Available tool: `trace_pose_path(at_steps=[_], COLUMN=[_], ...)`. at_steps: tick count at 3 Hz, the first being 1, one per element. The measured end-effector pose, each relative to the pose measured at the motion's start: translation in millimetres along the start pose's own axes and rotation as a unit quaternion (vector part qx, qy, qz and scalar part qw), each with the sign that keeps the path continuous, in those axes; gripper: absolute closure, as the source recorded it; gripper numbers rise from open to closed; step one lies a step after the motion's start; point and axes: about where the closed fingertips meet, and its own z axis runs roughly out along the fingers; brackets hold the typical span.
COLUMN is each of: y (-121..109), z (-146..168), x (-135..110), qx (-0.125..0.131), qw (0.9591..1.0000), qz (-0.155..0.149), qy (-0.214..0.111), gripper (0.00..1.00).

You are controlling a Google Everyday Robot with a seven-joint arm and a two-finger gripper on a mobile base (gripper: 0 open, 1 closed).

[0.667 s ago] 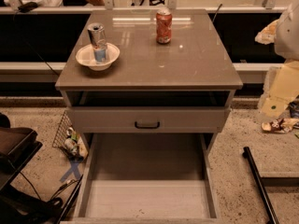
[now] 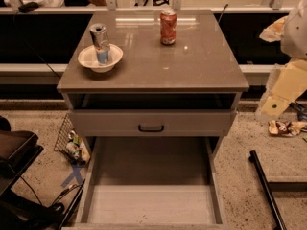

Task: Pick redbull can from paper bowl and place on counter

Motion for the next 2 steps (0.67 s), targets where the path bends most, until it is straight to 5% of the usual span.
trace_pose_path(at_steps=[1, 2], y=[-9, -46], z=[22, 54], x=[-17, -72], qx=[0.004, 0.027], qw=[0.9962, 0.9646], qz=[0.009, 0.015], qy=[-0.086, -0.262], gripper=[0.00, 0.00])
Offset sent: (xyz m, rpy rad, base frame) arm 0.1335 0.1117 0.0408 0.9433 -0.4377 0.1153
